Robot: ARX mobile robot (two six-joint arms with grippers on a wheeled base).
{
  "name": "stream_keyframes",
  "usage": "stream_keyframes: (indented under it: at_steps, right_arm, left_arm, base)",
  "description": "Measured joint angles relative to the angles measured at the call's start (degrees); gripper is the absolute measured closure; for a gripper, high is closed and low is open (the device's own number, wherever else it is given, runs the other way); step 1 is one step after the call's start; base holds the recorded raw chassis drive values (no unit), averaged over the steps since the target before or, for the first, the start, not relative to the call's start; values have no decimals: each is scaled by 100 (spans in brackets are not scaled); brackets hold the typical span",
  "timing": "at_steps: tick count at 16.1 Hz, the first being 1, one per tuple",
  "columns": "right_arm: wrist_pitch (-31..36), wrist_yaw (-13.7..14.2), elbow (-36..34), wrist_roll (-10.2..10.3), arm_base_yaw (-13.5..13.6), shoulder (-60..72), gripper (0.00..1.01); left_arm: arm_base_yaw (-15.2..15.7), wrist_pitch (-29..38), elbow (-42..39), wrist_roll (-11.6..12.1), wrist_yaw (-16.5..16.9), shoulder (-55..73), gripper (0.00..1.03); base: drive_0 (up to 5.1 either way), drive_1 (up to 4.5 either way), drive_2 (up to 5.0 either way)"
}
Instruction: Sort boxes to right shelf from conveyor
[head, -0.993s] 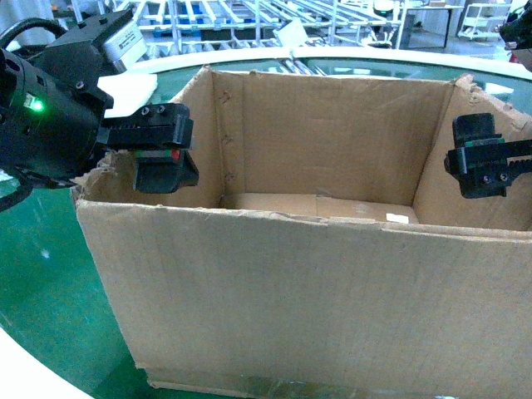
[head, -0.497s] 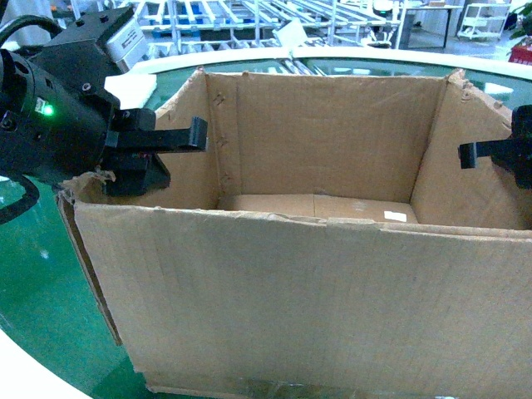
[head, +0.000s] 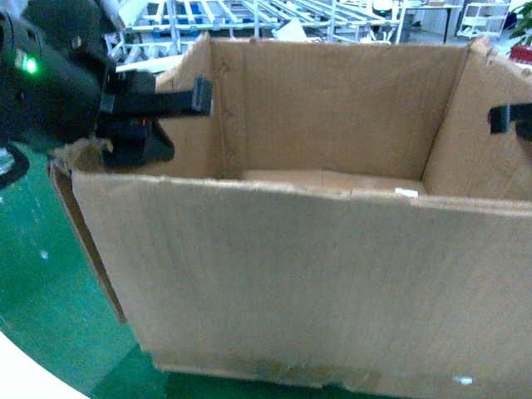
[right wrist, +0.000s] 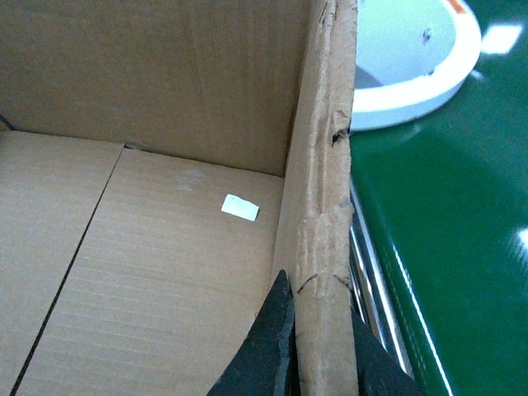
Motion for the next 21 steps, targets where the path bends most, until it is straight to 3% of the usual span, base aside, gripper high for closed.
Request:
stream_keyframes:
  at_steps: [5,7,14,21]
  right_arm:
    - [46,-22,750,-74,-42,-566,97]
    - [345,11,765,-254,-72,-800,97]
    - [326,9,734,-271,-72,-785,97]
    - [319,9,734,-271,-72,-785,97]
  left_arm:
    - [48,33,706,155,-24,-549,98]
    - [7,328,719,219,-212,-728,98]
    - [9,308,664,216,-212,-728,98]
    - [7,304,664,219,-212,-734,98]
  base:
    - [0,0,0]
    - [0,0,0]
    - [0,0,0]
    - [7,-405,418]
